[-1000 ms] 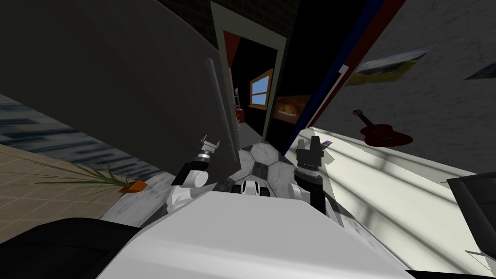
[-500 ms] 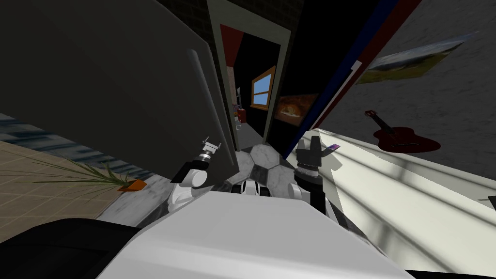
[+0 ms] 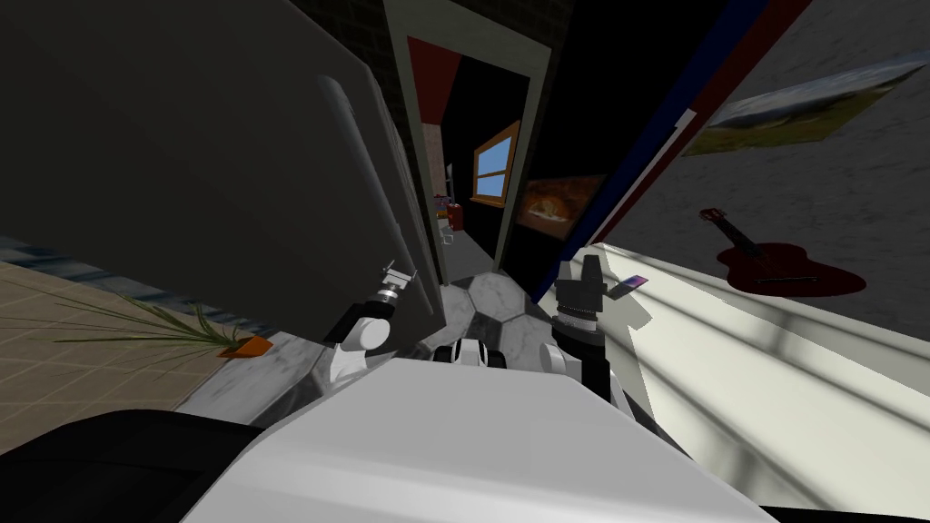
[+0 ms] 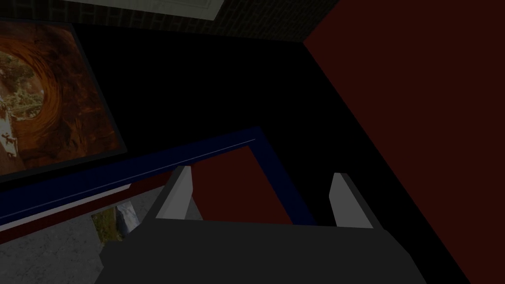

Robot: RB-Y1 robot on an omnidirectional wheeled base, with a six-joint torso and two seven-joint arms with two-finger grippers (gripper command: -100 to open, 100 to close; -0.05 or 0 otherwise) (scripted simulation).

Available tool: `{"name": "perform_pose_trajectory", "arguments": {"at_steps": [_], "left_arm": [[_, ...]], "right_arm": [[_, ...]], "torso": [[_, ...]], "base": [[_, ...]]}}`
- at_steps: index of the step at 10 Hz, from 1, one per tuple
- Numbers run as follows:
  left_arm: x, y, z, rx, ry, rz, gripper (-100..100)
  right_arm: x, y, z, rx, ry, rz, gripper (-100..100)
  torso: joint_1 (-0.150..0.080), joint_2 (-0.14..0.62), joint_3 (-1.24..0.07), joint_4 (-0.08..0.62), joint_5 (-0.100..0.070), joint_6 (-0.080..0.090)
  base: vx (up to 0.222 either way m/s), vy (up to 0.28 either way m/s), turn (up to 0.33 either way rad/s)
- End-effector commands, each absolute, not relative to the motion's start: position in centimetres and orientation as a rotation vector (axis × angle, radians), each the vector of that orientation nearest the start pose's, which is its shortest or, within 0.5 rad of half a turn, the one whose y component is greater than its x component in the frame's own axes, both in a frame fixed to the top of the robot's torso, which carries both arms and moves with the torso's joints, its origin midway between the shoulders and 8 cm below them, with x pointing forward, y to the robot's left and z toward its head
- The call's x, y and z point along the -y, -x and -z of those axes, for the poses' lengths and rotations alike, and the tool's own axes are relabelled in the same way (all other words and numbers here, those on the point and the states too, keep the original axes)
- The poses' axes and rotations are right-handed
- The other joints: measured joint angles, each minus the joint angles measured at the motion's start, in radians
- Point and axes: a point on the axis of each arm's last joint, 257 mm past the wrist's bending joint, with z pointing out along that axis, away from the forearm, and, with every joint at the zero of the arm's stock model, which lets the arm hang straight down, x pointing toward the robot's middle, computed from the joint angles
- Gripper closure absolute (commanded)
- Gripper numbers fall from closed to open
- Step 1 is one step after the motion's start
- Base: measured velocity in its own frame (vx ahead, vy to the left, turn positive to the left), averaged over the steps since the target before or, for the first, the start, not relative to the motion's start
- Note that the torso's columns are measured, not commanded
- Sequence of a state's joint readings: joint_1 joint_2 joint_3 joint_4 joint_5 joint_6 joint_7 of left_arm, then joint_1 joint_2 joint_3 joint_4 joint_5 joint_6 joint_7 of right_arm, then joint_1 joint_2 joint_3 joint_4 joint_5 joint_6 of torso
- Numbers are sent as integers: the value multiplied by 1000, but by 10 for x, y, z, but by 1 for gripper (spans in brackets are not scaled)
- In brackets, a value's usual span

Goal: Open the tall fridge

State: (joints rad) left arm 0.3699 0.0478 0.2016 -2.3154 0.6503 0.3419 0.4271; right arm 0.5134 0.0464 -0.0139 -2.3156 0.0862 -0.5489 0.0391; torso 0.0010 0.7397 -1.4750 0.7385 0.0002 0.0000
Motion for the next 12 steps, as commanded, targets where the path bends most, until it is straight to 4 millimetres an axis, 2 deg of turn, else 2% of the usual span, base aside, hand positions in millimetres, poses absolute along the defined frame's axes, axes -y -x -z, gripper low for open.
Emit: {"name": "perform_pose_trajectory", "arguments": {"at_steps": [1, 2, 4, 6, 7, 8, 10, 12], "left_arm": [[-317, -426, 92, -467, 1762, 1889, -100], [-318, -426, 91, -482, 1753, 1883, -100], [-319, -447, 89, -455, 1727, 1905, -100], [-316, -461, 100, -457, 1755, 1910, -100], [-316, -462, 107, -457, 1770, 1901, -100], [-319, -472, 98, -436, 1727, 1914, -100], [-310, -492, 98, -440, 1734, 1941, -100], [-310, -498, 119, -445, 1784, 1917, -100]], "right_arm": [[276, -328, -45, -585, -562, -1206, 0], [276, -328, -45, -585, -562, -1206, 0], [276, -328, -45, -585, -562, -1205, 0], [276, -328, -45, -585, -562, -1206, 0], [276, -328, -45, -585, -562, -1206, 0], [276, -328, -45, -585, -562, -1206, 0], [276, -328, -45, -585, -562, -1206, 0], [276, -328, -45, -585, -562, -1206, 0]], "torso": [[0, 0, 0, 0, 0, 0], [1, 0, 0, 0, 0, 0], [2, 3, 2, 1, 1, 0], [-1, -2, -1, 0, 0, 0], [-2, -5, -3, -1, -1, 0], [-2, -6, -4, -2, -1, 0], [2, 1, 0, 1, 0, -1], [-1, -4, -3, -1, 0, 0]], "base": [[25, -31, 11], [9, -12, 1], [-91, 22, 94], [-43, 9, -16], [0, 0, 0], [-77, 18, 115], [-74, 14, 29], [-5, 2, -3]]}}
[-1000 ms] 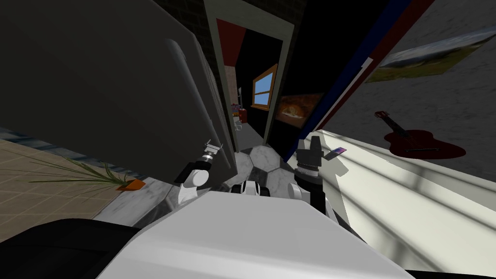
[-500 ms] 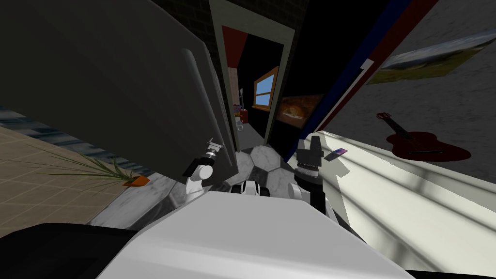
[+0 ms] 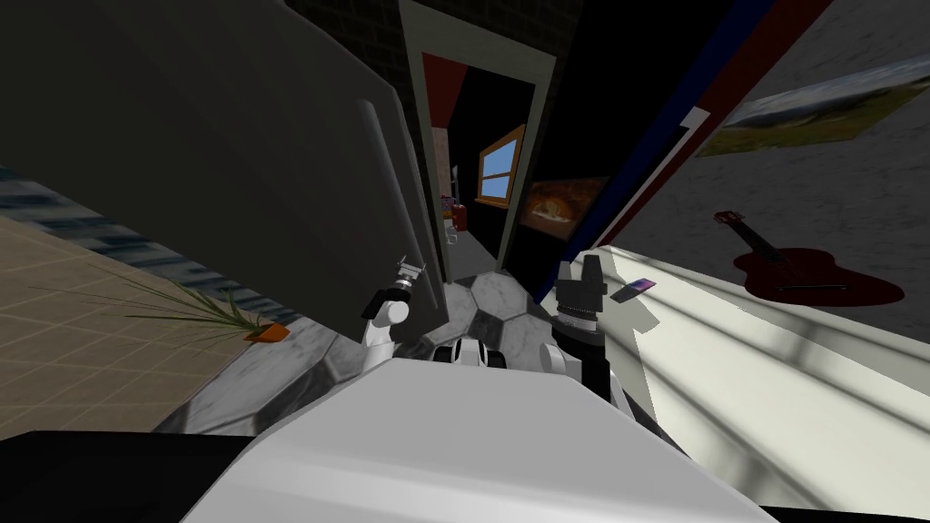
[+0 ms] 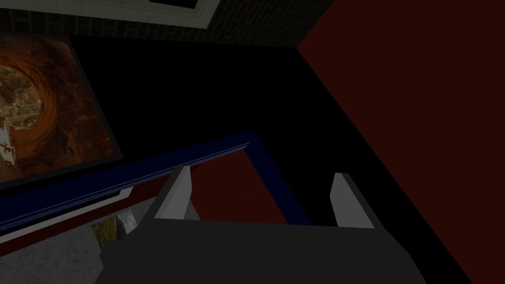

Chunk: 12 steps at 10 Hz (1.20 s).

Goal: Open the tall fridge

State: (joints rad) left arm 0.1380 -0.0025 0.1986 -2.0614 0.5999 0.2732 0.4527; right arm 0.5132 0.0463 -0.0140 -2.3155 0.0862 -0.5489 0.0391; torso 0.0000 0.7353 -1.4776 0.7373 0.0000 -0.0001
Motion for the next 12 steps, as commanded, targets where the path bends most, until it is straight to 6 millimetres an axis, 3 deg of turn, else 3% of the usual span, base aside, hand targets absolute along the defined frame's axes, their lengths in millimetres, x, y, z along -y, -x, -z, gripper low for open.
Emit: {"name": "perform_pose_trajectory", "arguments": {"at_steps": [1, 4, 6, 7, 9, 11, 12], "left_arm": [[-311, -507, 104, -426, 1729, 1935, -100], [-300, -531, 106, -435, 1746, 1960, -100], [-300, -534, 127, -442, 1795, 1931, -100], [-299, -547, 115, -428, 1749, 1948, -100], [-288, -565, 112, -439, 1757, 1969, -100], [-286, -570, 132, -448, 1804, 1945, -100], [-284, -581, 115, -435, 1748, 1965, -100]], "right_arm": [[276, -328, -45, -585, -562, -1205, 0], [276, -328, -45, -585, -562, -1206, 0], [276, -328, -45, -585, -562, -1206, 0], [276, -328, -45, -585, -562, -1206, 0], [276, -328, -45, -585, -562, -1206, 0], [276, -328, -45, -585, -562, -1206, 0], [276, -328, -45, -585, -562, -1205, 0]], "torso": [[0, 0, 0, 0, 0, 0], [4, 5, 3, 3, 0, -3], [3, -2, -1, -1, 1, -2], [3, -3, -2, -2, 1, -1], [7, 3, 2, 2, 1, -4], [3, -1, -1, 0, 1, -2], [3, -2, -2, -2, 1, -2]], "base": [[-75, 7, 99], [-57, 11, 20], [0, 4, -2], [-85, 17, 106], [-81, 13, 28], [3, 9, 1], [-79, 10, 106]]}}
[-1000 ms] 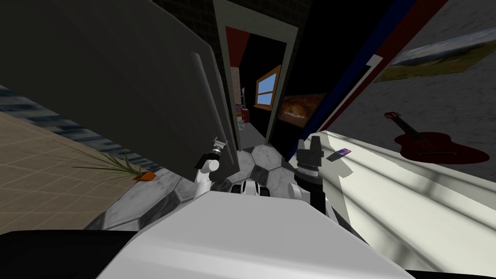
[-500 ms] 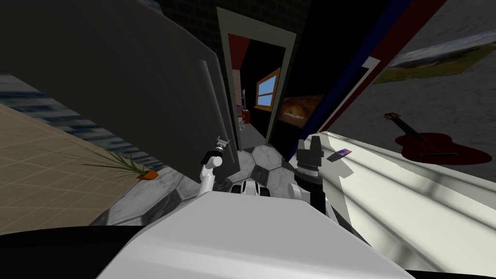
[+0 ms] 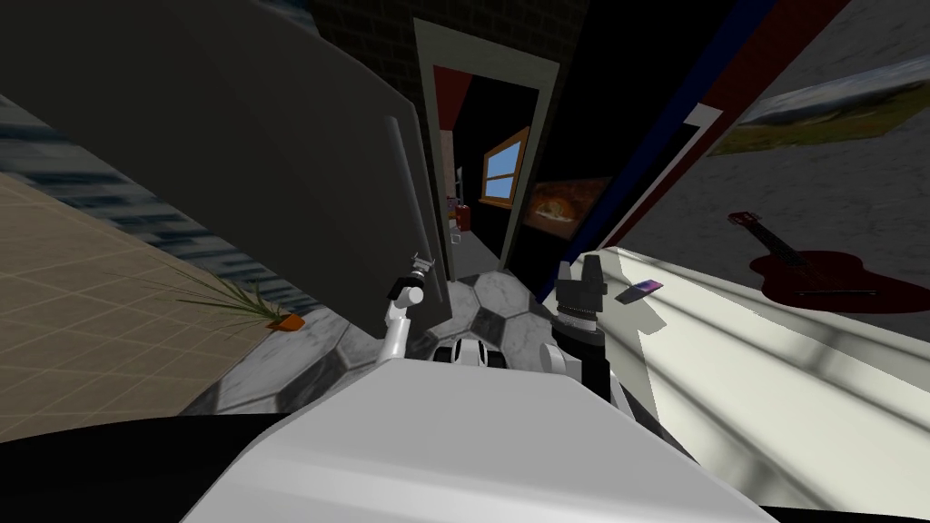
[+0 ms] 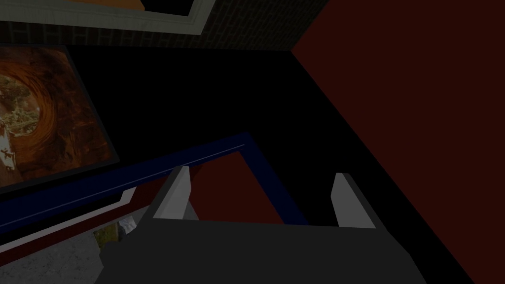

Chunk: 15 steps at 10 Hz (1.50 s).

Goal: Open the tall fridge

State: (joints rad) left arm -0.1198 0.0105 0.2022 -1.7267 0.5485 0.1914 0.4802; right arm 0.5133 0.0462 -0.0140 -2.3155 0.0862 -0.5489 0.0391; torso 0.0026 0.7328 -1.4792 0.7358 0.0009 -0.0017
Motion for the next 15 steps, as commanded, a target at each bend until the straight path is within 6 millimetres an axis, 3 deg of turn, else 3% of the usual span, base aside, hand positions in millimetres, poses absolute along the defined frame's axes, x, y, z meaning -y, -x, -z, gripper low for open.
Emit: {"name": "perform_pose_trajectory", "arguments": {"at_steps": [1, 4, 5, 7, 8, 9, 12, 14, 15], "left_arm": [[-279, -589, 113, -441, 1753, 1974, -100], [-269, -604, 132, -463, 1808, 1957, -100], [-267, -614, 115, -452, 1754, 1975, -100], [-253, -630, 116, -473, 1776, 1984, -100], [-249, -635, 126, -484, 1803, 1971, -100], [-247, -643, 110, -475, 1749, 1987, -100], [-227, -663, 101, -503, 1760, 2006, -100], [-227, -665, 122, -516, 1805, 1976, -100], [-222, -673, 102, -510, 1747, 1997, -100]], "right_arm": [[276, -328, -45, -585, -562, -1206, 0], [276, -328, -45, -585, -562, -1206, 0], [276, -328, -45, -585, -562, -1206, 0], [276, -328, -45, -585, -562, -1206, 0], [276, -328, -45, -585, -562, -1206, 0], [276, -328, -45, -585, -562, -1206, 0], [276, -328, -45, -585, -562, -1206, 0], [276, -328, -45, -585, -562, -1206, 0], [276, -328, -45, -585, -562, -1206, 0]], "torso": [[2, 4, 2, 2, 0, -3], [1, 2, 1, 2, 0, -1], [0, 0, 0, 0, 0, 0], [4, 5, 3, 4, 0, -3], [2, 4, 3, 3, 0, -2], [0, 2, 1, 2, 0, 0], [0, 7, 5, 4, -1, -1], [-3, 3, 2, 2, -1, 1], [-3, 4, 2, 2, -1, 2]], "base": [[-94, 16, 48], [-21, 15, 2], [-82, 23, 94], [-75, 15, 35], [-6, 11, 12], [-81, 33, 113], [-49, 17, 19], [6, 3, 0], [-79, 20, 113]]}}
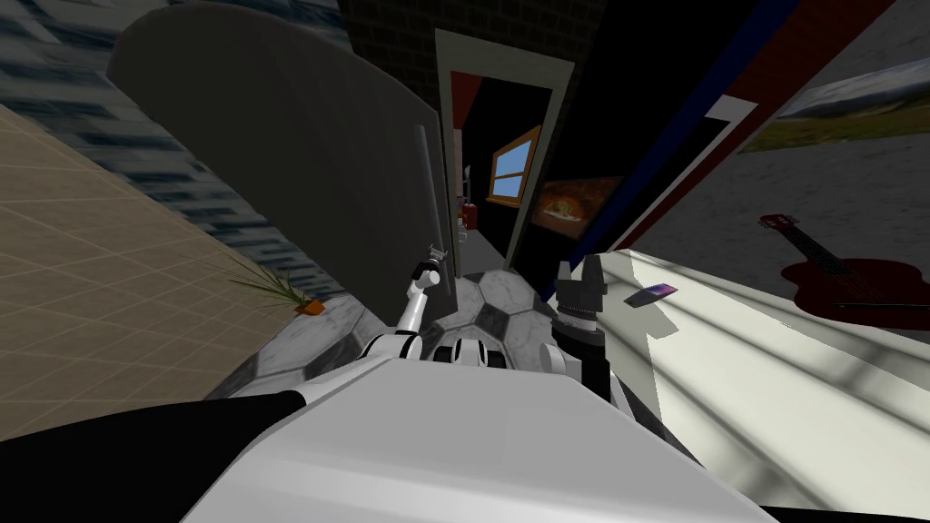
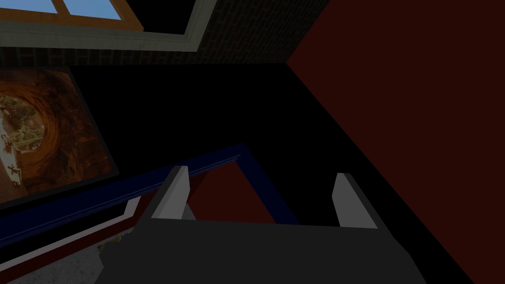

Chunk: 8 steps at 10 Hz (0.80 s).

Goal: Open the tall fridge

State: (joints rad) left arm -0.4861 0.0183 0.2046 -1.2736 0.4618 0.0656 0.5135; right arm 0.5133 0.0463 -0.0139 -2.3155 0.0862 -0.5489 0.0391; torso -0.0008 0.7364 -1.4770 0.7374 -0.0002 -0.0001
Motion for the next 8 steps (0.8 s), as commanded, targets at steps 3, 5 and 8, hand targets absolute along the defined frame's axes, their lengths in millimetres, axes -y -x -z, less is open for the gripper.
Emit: {"name": "perform_pose_trajectory", "arguments": {"at_steps": [3, 5, 8], "left_arm": [[-203, -690, 98, -544, 1766, 2005, -100], [-198, -697, 85, -544, 1724, 2013, -100], [-178, -712, 79, -582, 1742, 2018, -100]], "right_arm": [[276, -328, -45, -585, -562, -1206, 0], [276, -328, -45, -585, -562, -1206, 0], [276, -328, -45, -585, -562, -1206, 0]], "torso": [[3, 4, 3, 3, 1, -1], [0, -2, -1, -1, 0, 0], [2, 4, 3, 2, 0, -1]], "base": [[-59, 18, 17], [-33, 20, 47], [-51, 16, 25]]}}
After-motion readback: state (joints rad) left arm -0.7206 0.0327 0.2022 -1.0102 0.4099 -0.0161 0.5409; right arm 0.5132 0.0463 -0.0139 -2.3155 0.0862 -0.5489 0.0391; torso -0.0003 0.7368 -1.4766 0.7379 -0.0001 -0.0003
